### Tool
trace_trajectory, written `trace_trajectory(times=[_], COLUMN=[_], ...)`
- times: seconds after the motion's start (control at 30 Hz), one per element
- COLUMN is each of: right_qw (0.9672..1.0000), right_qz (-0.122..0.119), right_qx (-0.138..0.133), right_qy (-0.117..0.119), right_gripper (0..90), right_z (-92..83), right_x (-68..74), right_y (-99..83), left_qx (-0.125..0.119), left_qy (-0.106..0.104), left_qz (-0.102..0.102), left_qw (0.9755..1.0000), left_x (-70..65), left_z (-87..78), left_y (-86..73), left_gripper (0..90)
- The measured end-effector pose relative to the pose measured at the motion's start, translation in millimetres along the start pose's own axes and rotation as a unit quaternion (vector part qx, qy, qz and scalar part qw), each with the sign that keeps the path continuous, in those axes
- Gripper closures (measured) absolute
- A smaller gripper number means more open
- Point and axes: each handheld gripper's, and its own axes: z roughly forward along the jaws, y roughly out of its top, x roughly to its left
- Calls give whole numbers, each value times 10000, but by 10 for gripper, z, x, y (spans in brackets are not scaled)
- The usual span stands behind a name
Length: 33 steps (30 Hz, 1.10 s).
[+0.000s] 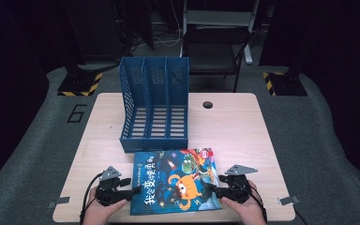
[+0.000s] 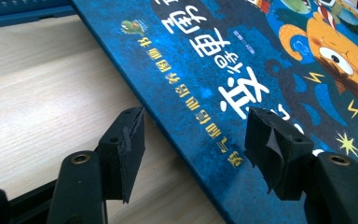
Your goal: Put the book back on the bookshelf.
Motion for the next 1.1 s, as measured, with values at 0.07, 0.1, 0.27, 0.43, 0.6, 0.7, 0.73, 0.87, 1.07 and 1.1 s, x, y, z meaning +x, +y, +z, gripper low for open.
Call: trace_trajectory(times=[0.07, 0.1, 0.27, 0.43, 0.6, 0.7, 0.73, 0.87, 1.07, 1.1], right_qw=[9999, 9999, 9998, 9996, 9998, 9997, 9997, 9992, 9992, 9992], right_qz=[63, 56, 115, 173, -5, 79, 85, 224, 226, 228], right_qx=[17, 9, 49, 80, 75, 72, 45, 89, 60, 63], right_qy=[80, 105, 141, 218, 195, 225, 227, 332, 320, 317], right_gripper=[407, 407, 380, 350, 313, 308, 306, 303, 315, 316], right_z=[9, 13, 27, 41, 62, 66, 72, 89, 93, 93], right_x=[-10, -17, -10, -19, -4, -11, -18, -49, -60, -59], right_y=[-2, -2, 1, 2, 11, 9, 9, 15, 28, 29], left_qx=[61, 118, 7, 65, -7, 69, 69, 74, 94, 104], left_qy=[22, -14, -26, -67, -34, -81, -81, -104, -85, -87], left_qz=[88, 100, -12, 44, 63, 91, 91, 53, 46, 43], left_qw=[9999, 9999, 10000, 9999, 10000, 9999, 9999, 9999, 9999, 9999], left_x=[-13, -10, 1, 7, -6, -3, -3, 0, -4, -2], left_z=[11, 2, 26, 31, 50, 49, 49, 58, 58, 58], left_y=[1, 6, -4, -8, -15, -10, -10, -7, 1, 3], left_gripper=[374, 374, 367, 342, 314, 304, 300, 296, 295, 297])
